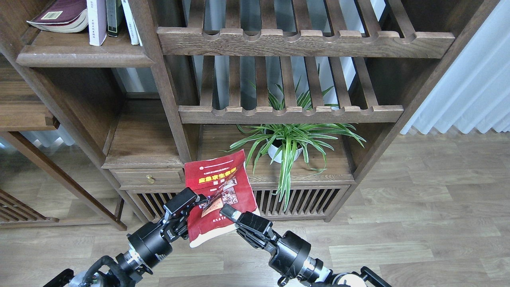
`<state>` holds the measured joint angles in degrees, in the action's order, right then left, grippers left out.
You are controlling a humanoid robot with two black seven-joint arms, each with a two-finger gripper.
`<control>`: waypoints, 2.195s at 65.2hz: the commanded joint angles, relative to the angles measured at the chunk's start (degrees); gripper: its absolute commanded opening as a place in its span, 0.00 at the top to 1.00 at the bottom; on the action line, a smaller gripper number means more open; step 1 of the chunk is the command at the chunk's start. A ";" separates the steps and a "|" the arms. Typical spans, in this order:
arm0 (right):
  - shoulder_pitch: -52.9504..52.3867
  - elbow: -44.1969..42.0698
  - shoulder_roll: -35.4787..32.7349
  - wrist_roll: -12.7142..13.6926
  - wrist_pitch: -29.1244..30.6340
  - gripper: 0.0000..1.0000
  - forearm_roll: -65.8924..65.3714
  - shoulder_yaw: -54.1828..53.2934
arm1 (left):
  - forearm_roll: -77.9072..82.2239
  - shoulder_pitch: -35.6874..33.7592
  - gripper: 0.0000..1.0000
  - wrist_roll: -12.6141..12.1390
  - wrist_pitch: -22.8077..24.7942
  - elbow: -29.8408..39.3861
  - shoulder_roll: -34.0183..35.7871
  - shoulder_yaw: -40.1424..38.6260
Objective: Organize books on shelf
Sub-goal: 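Bring the left gripper to the red book and grasp its edge, then carry the red book with the left gripper up toward the side shelf, then place the red book on the side shelf with the left gripper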
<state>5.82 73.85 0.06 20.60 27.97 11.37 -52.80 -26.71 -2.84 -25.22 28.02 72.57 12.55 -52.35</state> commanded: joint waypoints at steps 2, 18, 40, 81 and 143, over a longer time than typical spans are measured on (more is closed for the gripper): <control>-0.02 -1.07 -0.06 -0.39 0.03 0.96 0.14 -1.60 | -0.09 1.43 0.94 1.13 -0.02 0.20 2.39 -2.05; -1.07 -3.00 -0.06 -0.48 0.03 0.44 -1.17 -2.40 | 0.17 1.96 0.94 2.28 -0.02 1.60 11.61 -4.95; -1.25 -4.33 -0.06 -0.83 0.03 0.15 -4.70 -2.57 | 0.96 -0.68 0.93 1.84 -0.02 5.83 26.82 -22.44; -1.16 -4.33 -0.06 -0.83 0.03 0.15 -4.78 -2.57 | 7.02 -21.67 0.93 1.31 -0.02 2.75 41.94 -31.50; -1.25 -4.24 -0.06 -0.92 0.03 0.15 -4.78 -2.57 | 50.00 -61.58 0.93 -2.78 -0.02 -17.19 35.45 -16.47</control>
<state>4.57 69.61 0.00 19.69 28.00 6.65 -55.33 19.37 -60.31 -28.01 28.01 59.09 51.36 -70.43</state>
